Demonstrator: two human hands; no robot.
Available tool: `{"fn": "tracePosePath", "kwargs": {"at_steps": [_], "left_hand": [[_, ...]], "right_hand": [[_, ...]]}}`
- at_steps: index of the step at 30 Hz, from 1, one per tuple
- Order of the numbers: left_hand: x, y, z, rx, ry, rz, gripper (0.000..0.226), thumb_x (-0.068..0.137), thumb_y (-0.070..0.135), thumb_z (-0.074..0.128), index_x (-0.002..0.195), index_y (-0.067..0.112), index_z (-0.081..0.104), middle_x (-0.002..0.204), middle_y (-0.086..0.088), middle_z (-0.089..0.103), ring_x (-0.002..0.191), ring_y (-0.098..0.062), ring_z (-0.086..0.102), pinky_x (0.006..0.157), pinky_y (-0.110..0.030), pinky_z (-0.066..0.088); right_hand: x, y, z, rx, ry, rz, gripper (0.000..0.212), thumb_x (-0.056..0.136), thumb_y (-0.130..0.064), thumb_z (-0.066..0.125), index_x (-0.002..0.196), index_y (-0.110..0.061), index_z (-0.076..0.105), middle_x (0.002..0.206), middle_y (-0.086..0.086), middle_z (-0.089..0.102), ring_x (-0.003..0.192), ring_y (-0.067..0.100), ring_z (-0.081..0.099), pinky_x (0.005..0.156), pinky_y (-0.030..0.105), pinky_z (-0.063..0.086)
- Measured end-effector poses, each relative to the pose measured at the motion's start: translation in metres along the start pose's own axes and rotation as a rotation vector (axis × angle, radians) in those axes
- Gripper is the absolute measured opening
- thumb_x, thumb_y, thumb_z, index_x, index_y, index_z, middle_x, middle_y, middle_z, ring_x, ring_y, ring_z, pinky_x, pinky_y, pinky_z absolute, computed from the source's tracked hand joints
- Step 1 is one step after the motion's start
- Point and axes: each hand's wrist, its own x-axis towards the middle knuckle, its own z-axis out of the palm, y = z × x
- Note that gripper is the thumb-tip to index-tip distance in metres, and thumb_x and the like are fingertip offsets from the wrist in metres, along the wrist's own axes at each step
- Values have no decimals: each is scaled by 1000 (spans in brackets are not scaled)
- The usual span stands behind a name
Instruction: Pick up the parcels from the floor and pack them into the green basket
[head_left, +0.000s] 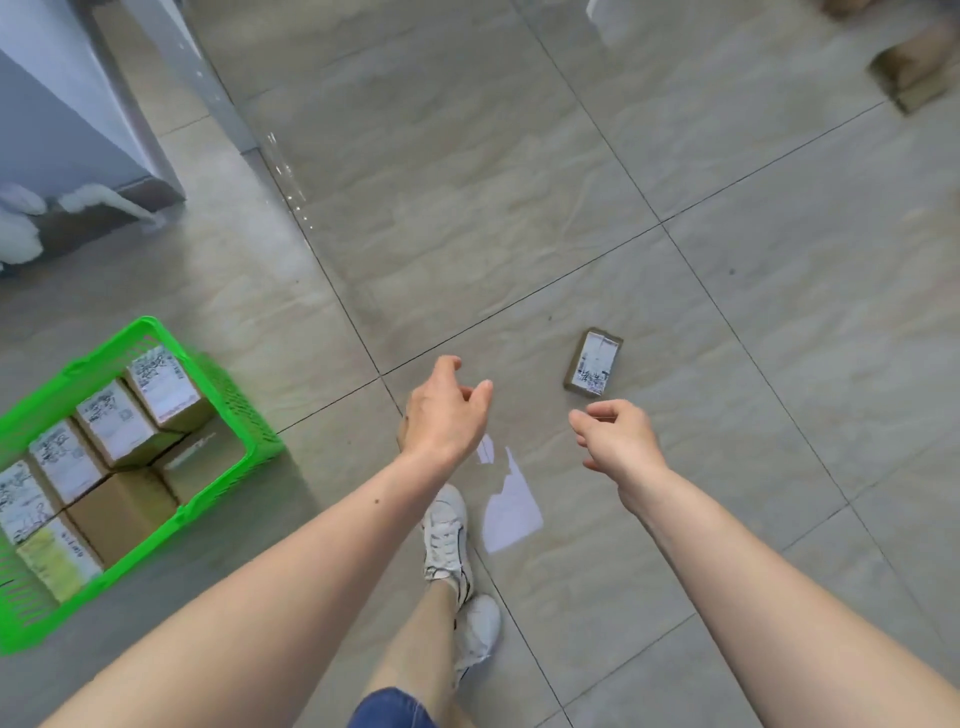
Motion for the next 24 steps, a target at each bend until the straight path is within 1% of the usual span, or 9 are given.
{"fn": "tracePosePath", "kwargs": {"at_steps": [3, 7, 9, 13, 18, 21, 23, 24], "left_hand": [[23, 38, 21, 3, -29, 26, 51, 91, 42, 52, 137, 20, 44, 110, 8, 69, 119, -24, 56, 102, -43, 44], [46, 75, 48, 54, -63, 59, 51, 91, 43, 51, 136, 22, 43, 113, 12, 68, 116, -21, 59, 100, -44, 45], [56, 86, 64, 92, -91, 70, 50, 91, 42, 51, 137, 23, 42, 116, 13, 67, 116, -20, 59, 100, -43, 45], [81, 99, 105, 135, -144, 57, 51, 92, 43, 51, 138, 23, 41, 122, 12, 65, 117, -20, 58, 100, -42, 45], [122, 98, 171, 134, -185, 41, 53, 92, 42, 52, 139, 20, 42, 132, 5, 60, 118, -24, 58, 102, -43, 44], [152, 92, 217, 125, -199, 27, 53, 93, 40, 53, 139, 16, 43, 137, 0, 57, 120, -25, 57, 103, -40, 43], [174, 85, 248, 108, -222, 27, 52, 94, 37, 53, 140, 14, 44, 140, -2, 55, 120, -25, 57, 103, -39, 42], [184, 80, 264, 96, -235, 23, 52, 95, 36, 53, 140, 13, 43, 142, -3, 53, 120, -24, 57, 104, -38, 42]], "right_hand": [[28, -9, -28, 21, 31, 25, 28, 81, -34, 65, 104, -23, 55, 112, 2, 64, 108, 24, 64, 96, 49, 52], [67, -21, -61, 58, 76, 43, 22, 82, -32, 66, 99, -22, 55, 97, -2, 64, 105, 25, 65, 94, 49, 53], [86, -20, -72, 80, 92, 57, 23, 82, -32, 67, 100, -21, 57, 97, -1, 65, 105, 24, 65, 94, 49, 53], [132, -10, -85, 89, 97, 98, 26, 81, -32, 67, 102, -20, 58, 89, -4, 64, 104, 25, 65, 94, 50, 53], [199, 16, -88, 70, 86, 149, 28, 82, -32, 68, 105, -19, 58, 102, 3, 67, 107, 25, 64, 96, 48, 52], [243, 37, -84, 37, 54, 176, 38, 85, -32, 67, 117, -14, 58, 109, 5, 65, 109, 27, 63, 97, 48, 51], [272, 51, -79, 9, 13, 197, 43, 87, -31, 64, 125, -11, 55, 113, 4, 62, 113, 27, 60, 100, 48, 50], [287, 59, -75, -10, -18, 201, 47, 89, -31, 63, 130, -11, 53, 118, 4, 60, 115, 27, 59, 102, 47, 48]]}}
